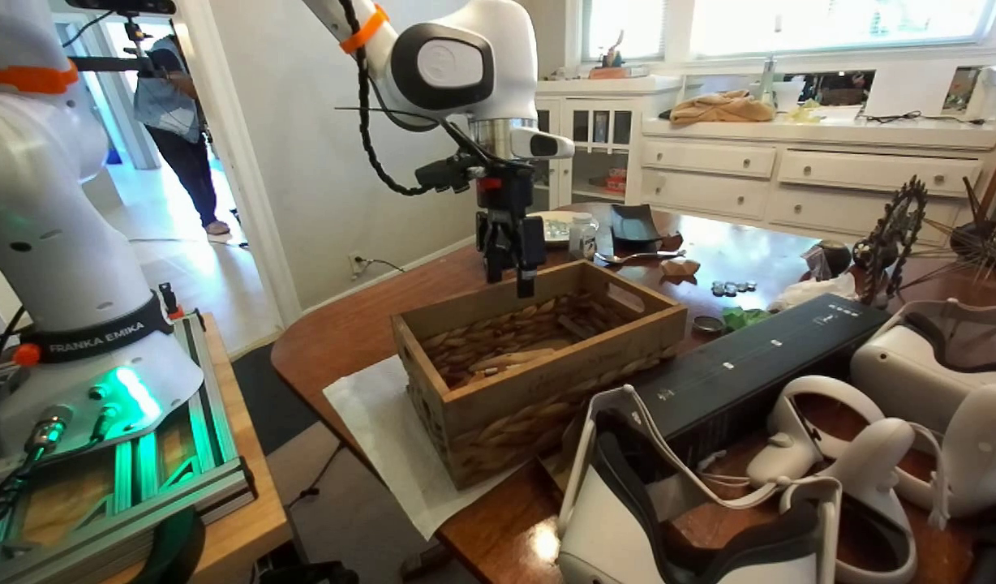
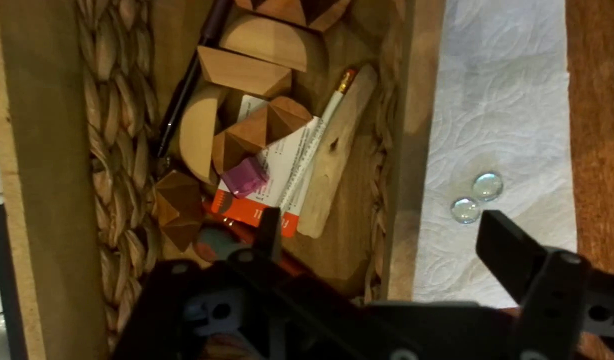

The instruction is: Move the brown box backwards

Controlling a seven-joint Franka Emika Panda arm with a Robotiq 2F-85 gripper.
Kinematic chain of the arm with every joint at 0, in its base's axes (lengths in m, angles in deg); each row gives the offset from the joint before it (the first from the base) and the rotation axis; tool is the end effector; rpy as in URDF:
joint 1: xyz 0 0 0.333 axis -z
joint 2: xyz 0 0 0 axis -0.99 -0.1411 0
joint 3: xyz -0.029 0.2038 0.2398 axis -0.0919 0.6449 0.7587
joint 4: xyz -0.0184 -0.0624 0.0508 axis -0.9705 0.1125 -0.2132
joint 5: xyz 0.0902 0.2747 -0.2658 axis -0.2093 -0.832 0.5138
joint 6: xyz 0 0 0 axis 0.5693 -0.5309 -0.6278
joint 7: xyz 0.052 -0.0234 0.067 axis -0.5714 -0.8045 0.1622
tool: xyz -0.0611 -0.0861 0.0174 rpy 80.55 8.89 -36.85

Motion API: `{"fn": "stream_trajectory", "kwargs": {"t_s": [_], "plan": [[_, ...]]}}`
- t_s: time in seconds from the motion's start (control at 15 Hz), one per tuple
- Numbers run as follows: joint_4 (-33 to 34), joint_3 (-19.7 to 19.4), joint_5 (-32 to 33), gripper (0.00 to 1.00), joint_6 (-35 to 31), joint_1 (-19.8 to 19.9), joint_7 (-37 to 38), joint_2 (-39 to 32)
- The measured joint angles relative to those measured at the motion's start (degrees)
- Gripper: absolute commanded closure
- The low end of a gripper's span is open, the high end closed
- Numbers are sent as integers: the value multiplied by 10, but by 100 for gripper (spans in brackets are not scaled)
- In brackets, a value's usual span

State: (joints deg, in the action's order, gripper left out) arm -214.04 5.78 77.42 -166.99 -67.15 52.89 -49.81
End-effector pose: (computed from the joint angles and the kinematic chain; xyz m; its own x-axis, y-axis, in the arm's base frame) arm 0.4601 -0.2481 0.2792 0.9811 -0.1687 -0.0943 -0.1471 -0.9683 0.2018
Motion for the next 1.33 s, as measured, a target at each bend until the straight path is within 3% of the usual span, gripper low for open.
{"fn": "stream_trajectory", "kwargs": {"t_s": [0.53,0.67,1.07,1.33], "plan": [[14,6,-27,89,-4,-12,34,-24],[14,3,-32,100,-7,-12,38,-21],[8,-3,-42,96,-17,-11,72,-14],[-6,-12,2,96,-15,-13,83,20]]}}
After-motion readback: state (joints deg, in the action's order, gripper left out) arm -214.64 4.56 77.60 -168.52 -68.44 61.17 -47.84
